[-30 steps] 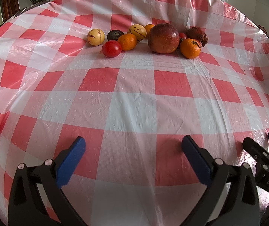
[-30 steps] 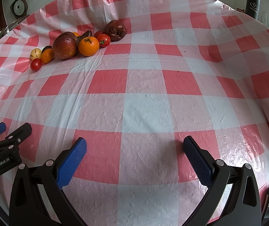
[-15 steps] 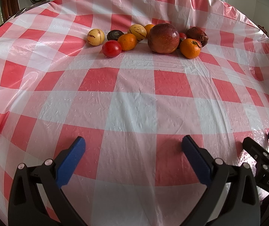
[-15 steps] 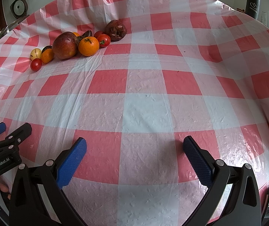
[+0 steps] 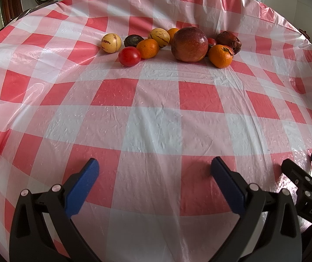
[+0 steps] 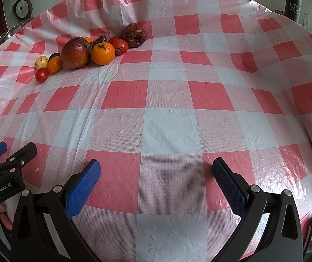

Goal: Organize fruits

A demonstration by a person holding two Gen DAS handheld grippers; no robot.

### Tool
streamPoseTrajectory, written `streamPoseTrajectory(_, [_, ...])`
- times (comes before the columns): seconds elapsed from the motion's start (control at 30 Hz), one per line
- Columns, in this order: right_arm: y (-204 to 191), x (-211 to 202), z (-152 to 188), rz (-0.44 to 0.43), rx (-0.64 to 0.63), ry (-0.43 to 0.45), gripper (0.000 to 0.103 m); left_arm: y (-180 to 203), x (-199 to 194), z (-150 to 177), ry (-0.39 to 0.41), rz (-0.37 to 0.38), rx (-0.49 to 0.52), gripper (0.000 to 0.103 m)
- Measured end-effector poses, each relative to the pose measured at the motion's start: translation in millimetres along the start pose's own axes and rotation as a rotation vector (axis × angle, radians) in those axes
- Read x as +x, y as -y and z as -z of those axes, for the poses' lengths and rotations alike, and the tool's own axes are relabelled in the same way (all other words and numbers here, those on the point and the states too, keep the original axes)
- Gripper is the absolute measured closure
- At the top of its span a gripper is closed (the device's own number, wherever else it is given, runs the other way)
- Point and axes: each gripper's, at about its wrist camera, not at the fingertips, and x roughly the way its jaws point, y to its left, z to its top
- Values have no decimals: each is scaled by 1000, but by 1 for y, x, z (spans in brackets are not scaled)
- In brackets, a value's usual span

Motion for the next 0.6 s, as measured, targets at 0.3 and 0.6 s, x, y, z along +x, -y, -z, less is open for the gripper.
streamPoseTrajectory(0.3, [0,0,0,0,0,0,4,0,0,0,0,0,0,1])
streamPoseTrajectory(0.6, [0,6,1,-13,-20,-37,4,0,0,0,-2,3,2,1])
